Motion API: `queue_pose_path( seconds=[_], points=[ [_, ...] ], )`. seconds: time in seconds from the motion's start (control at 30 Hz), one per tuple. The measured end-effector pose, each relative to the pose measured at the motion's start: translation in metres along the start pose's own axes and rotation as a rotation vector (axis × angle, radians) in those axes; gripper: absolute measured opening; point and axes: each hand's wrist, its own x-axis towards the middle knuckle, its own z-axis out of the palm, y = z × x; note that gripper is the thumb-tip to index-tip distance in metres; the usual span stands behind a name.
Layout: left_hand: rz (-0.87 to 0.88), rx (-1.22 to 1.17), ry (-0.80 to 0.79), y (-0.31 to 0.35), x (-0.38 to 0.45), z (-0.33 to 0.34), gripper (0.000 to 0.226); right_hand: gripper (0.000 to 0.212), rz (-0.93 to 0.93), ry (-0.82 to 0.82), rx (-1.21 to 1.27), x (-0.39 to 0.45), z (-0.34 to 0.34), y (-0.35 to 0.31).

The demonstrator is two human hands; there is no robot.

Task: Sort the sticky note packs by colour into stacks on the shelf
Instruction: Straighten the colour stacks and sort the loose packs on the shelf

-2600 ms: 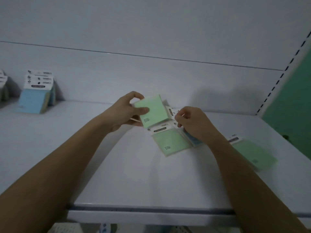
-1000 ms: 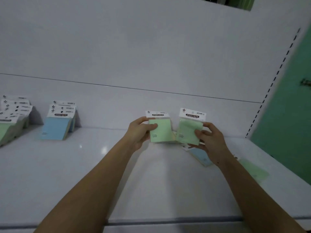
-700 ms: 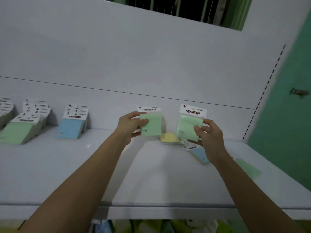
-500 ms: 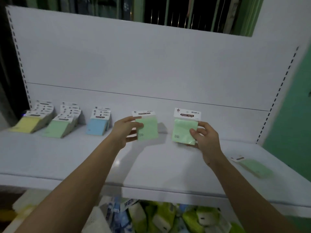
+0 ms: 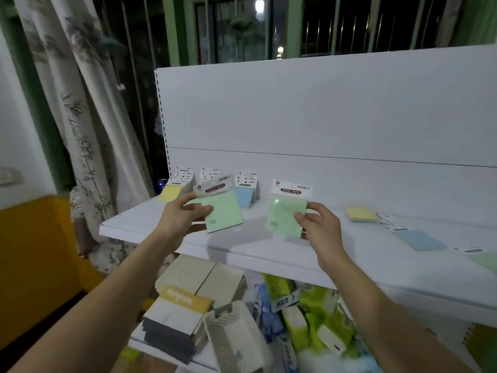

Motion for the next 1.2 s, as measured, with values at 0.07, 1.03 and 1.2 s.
queue_pose_path(
  seconds=[0.07, 1.03, 1.2],
  points=[
    [0.018, -0.01, 0.019, 0.005, 0.0, -0.024, 0.033, 0.021, 0.007, -0.041, -0.01, -0.006, 0.02, -0.004],
    [-0.044, 0.091, -0.214, -0.063, 0.19, -0.183, 0.034, 0.024, 0.061, 0.136, -0.148, 0.065, 0.254, 0.063],
    [-0.054, 0.144, -0.209, -0.07, 0.23, -0.163, 0.022, 0.025, 0.066, 0.172, -0.1, 0.113, 0.257, 0.066]
  ],
)
